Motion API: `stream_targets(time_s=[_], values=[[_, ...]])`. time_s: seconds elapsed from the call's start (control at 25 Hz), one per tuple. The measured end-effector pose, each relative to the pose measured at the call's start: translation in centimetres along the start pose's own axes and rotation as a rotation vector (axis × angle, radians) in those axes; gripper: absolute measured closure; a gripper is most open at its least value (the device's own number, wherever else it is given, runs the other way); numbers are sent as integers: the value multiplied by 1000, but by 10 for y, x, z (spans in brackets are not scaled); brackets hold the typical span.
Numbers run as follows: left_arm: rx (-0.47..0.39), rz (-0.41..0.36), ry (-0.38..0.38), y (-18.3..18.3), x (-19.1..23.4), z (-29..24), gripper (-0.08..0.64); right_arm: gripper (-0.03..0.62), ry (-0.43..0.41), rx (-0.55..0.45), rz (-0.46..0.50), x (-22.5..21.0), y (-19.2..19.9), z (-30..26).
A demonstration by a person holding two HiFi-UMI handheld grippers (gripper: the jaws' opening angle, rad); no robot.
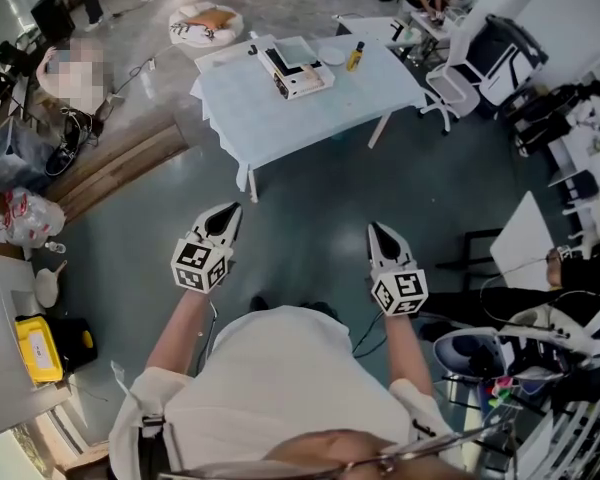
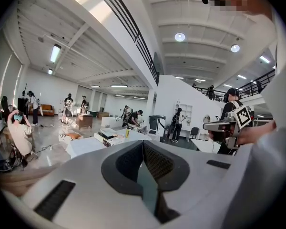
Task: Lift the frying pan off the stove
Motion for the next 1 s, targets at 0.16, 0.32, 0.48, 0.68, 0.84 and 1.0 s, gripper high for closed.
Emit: stream_targets(time_s=[0.16,0.32,0.48,0.68,0.84,1.0], values=[[5,-17,14,-2,12,3,528,561,7,-1,-18,10,-3,-6],[9,-23,27,-1,21,5,529,561,14,-2,-40,17,-5,-10],[23,-19,35,4,30,3,528,561,4,-11,-53,23,-4,-16],[19,-16,36,6,36,-1,529,561,4,-7,-48,24,-4,-24],[17,-13,31,5,37,-9,529,561,-2,6,-48,17,-4,-33],[24,-11,20,1,46,-22,529,561,-22,2,-49,9,-10,-50]])
Point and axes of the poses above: the fingertips, and each gripper's own axes: z backward along the fingers, x to its left, y out of its underside, the point moved 5 cm from there along z, backward along the fingers, and after that the axes turned 15 degrees about x, right-handed, at the moved point
